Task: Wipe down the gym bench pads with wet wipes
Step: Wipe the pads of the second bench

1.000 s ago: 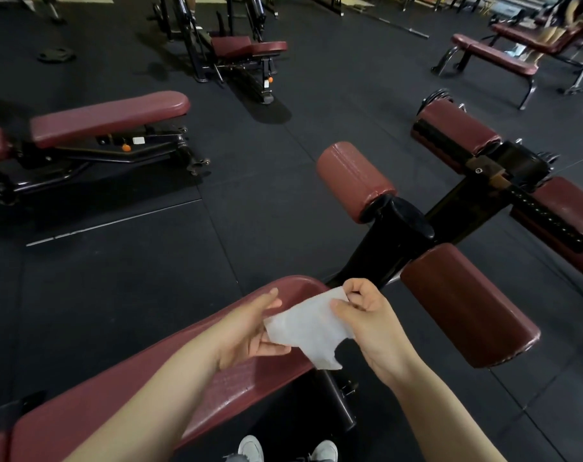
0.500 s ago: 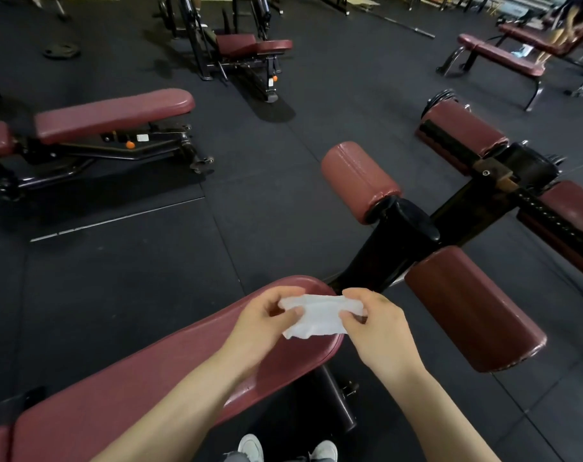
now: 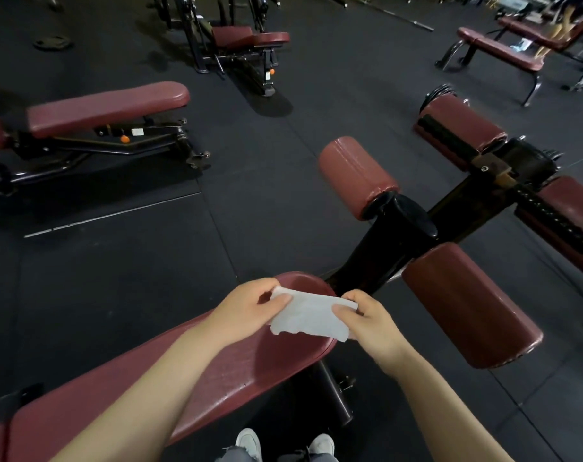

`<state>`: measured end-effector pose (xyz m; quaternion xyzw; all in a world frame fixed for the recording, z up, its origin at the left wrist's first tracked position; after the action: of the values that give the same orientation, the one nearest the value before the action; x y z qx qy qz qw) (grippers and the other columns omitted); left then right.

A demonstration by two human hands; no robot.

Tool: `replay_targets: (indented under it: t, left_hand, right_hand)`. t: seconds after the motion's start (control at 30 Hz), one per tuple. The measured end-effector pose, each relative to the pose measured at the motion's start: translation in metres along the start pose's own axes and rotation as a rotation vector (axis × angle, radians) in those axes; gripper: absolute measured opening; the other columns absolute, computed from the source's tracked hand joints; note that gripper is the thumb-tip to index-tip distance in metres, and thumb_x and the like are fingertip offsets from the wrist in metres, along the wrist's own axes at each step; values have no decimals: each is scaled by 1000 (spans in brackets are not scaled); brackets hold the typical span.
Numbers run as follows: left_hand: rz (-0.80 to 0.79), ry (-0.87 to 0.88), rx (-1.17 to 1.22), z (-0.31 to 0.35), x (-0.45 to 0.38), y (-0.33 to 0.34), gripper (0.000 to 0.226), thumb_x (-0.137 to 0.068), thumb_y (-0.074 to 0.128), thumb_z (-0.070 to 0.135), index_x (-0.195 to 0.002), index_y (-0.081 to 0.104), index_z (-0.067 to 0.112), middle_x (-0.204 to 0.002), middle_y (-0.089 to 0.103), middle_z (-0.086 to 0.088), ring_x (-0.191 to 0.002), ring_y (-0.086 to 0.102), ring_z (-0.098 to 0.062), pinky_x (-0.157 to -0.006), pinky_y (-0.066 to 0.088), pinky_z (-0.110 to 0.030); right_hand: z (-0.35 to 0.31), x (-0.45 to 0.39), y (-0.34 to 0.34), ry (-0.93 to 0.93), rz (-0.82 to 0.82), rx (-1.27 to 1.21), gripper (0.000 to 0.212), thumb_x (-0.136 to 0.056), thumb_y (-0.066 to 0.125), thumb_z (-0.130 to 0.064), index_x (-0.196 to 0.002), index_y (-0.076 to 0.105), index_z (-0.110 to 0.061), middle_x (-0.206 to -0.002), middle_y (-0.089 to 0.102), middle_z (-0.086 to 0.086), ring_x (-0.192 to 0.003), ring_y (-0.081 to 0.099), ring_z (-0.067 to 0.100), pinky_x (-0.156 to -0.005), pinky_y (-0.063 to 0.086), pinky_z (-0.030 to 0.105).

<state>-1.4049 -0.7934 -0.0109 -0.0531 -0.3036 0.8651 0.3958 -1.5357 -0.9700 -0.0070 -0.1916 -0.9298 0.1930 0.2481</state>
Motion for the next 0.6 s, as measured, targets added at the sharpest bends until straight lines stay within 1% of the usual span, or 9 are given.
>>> replay_targets:
  t: [0.07, 0.13, 0.2, 0.27, 0.3, 0.37, 0.4, 0.5, 0.6]
  left_hand:
    - [56, -103, -48, -9, -1, 9, 37, -97, 55, 40, -68, 43, 20, -64, 47, 9, -61, 43, -8, -60, 35, -29]
    - [133, -159, -99, -12, 3, 19, 34, -96, 54, 42, -68, 43, 26, -60, 50, 11, -57, 46, -5, -52, 30, -20]
    - [165, -141, -92, -9, 11, 32, 29, -96, 52, 48, -71, 45, 34, -63, 57, 16, -61, 53, 3, -53, 34, -16]
    - [116, -73, -56, -5, 18, 46, 17, -97, 49, 49, -82, 55, 42, -78, 64, 22, -75, 56, 11, -62, 37, -9]
    - [71, -39, -8, -5, 21, 53, 14, -98, 48, 46, -96, 62, 43, -97, 67, 24, -90, 58, 12, -72, 38, -5]
    - [-29, 19, 119, -7, 26, 64, 29, -102, 46, 36, -125, 64, 36, -130, 60, 23, -120, 51, 10, -98, 33, -5]
    - [-65, 35, 181, -10, 28, 67, 33, -102, 44, 32, -130, 62, 34, -135, 57, 24, -126, 47, 10, -104, 31, -7]
    - [1, -43, 291, -33, 29, 62, 35, -102, 45, 18, -121, 64, 41, -125, 59, 31, -120, 49, 14, -104, 35, -10]
    - [127, -251, 229, -79, 27, 52, 35, -100, 49, 15, -105, 62, 48, -113, 60, 34, -107, 55, 13, -91, 40, -7]
  right_hand:
    - [13, -2, 10, 108, 92, 33, 11, -87, 53, -28, -95, 59, -22, -87, 64, 1, -72, 60, 16, -63, 52, 31]
    - [19, -1, 24, 139, 162, -12, 12, -88, 50, -27, -96, 56, -21, -83, 62, -2, -62, 55, 7, -53, 45, 21]
    - [24, 3, 41, 171, 180, -144, 14, -92, 49, -28, -102, 55, -22, -91, 64, -5, -74, 60, 6, -62, 48, 20]
    - [29, 4, 61, 203, 139, -396, 24, -95, 50, -34, -111, 61, -20, -104, 69, 0, -97, 66, 16, -86, 53, 33]
    - [29, 4, 70, 205, 101, -536, 30, -96, 52, -38, -112, 66, -18, -107, 71, 4, -102, 67, 21, -93, 52, 38]
    - [29, 3, 78, 159, 42, -708, 35, -96, 57, -41, -105, 73, -11, -105, 73, 13, -102, 69, 27, -94, 52, 38]
    - [32, 1, 79, 133, 32, -725, 33, -95, 60, -37, -100, 74, -8, -102, 73, 16, -98, 70, 29, -92, 53, 38]
    - [55, -9, 81, 185, 88, -650, 18, -94, 59, -16, -92, 75, -9, -95, 74, 20, -89, 70, 30, -85, 55, 42]
    - [92, -31, 81, 356, 164, -575, 20, -94, 53, -12, -96, 73, -11, -98, 73, 19, -86, 70, 28, -80, 56, 43]
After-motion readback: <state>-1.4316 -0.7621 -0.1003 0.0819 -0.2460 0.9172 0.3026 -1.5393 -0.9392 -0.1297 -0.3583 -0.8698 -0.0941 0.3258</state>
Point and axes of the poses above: each hand's wrist, its own x-axis away from the middle knuckle, its own y-axis out of the palm, z = x × y, the point moved 7 cm from there along -x, towards the middle knuckle
